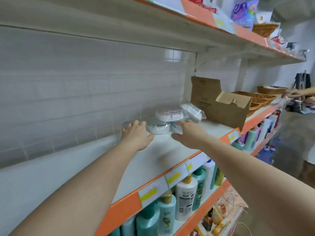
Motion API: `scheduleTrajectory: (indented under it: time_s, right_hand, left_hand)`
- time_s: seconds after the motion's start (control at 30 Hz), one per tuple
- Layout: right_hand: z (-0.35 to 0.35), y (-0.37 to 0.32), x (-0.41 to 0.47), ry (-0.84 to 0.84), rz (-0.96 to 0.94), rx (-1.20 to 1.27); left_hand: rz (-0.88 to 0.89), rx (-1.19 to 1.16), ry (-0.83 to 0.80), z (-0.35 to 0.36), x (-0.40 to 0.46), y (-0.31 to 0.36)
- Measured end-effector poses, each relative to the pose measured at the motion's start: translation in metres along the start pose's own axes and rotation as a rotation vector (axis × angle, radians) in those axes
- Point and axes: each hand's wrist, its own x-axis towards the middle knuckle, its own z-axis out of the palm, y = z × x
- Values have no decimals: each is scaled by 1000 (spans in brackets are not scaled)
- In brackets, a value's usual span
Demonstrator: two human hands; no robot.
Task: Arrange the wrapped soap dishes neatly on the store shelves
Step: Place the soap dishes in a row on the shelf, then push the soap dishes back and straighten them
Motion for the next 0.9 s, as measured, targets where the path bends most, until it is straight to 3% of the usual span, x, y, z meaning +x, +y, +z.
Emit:
scheduleTrajectory:
  time_s: [0.43,0.57,0.73,0.9]
  right_hand:
    - [46,37,158,39,-244,-9]
    - [53,41,182,-7,-211,115]
    - [41,43,181,173,-97,473]
    - [38,42,171,166,-67,425]
  left_hand:
    - [-422,-81,10,54,58,-14]
    - [-470,-137,66,56,65,-9]
    - [-478,-119,119,61,65,-4]
    - [-495,-104,117,60,70,-5]
